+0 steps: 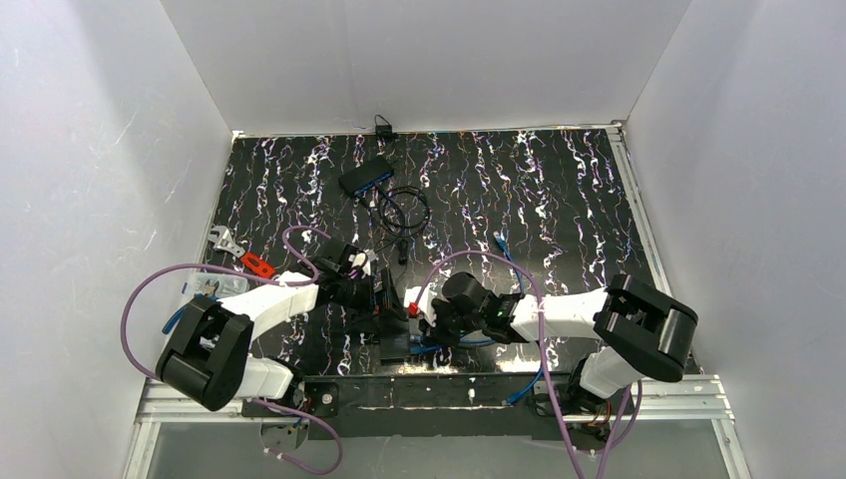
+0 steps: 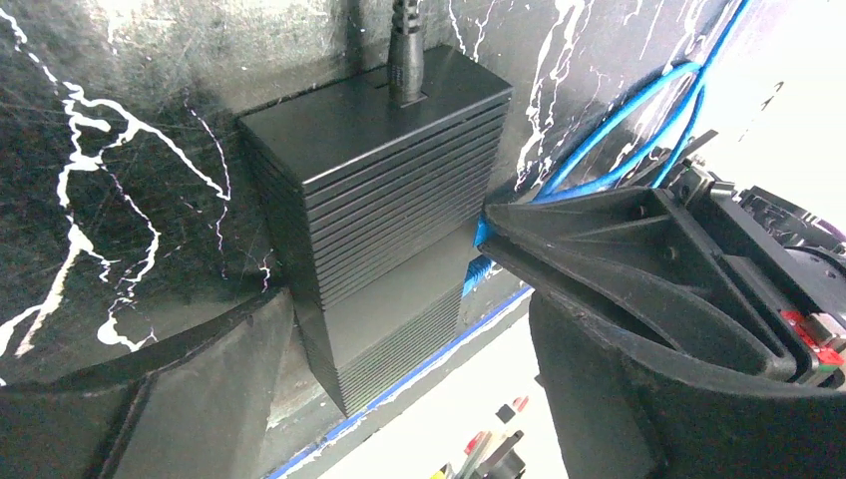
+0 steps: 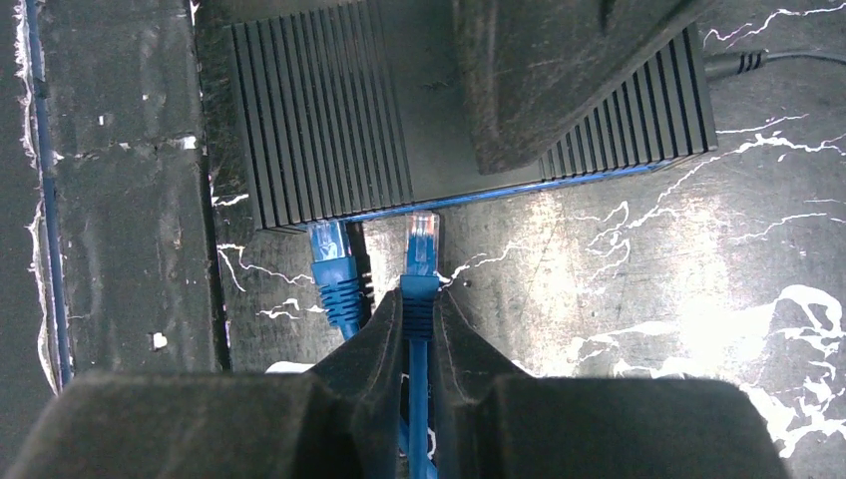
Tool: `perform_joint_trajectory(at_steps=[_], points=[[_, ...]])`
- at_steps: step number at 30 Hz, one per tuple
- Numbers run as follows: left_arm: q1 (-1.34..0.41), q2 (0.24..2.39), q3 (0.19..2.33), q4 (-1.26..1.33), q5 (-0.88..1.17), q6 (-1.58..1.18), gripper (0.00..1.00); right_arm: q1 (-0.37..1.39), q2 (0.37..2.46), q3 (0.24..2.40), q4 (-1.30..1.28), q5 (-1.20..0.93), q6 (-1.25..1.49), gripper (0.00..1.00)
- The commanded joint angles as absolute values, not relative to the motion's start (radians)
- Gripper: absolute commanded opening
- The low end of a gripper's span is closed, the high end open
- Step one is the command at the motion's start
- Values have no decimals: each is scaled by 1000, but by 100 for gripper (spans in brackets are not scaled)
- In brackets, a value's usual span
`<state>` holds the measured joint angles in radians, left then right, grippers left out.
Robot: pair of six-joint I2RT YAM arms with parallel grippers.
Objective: Insert the plug into the switch port
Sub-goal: Insert the connector into the switch port.
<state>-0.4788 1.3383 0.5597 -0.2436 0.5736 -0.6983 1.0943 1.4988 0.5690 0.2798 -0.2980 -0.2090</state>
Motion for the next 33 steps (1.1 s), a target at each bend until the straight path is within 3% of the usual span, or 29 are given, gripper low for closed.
perform_joint_trajectory(at_steps=[1,7,16,33], points=[[-477,1378,574,-259,574,-649,83,1118,1451,541,392,-319,-194,1],[-477,1406,587,-259,592,-632,67,1145,1420,512,415,-306,-171,1],[-477,1436,602,-259,604,-620,44,1153,1399,500,371,-62,-193,1],[-477,1452,604,-260,605,-616,37,1152,1402,482,461,-82,-183,1]])
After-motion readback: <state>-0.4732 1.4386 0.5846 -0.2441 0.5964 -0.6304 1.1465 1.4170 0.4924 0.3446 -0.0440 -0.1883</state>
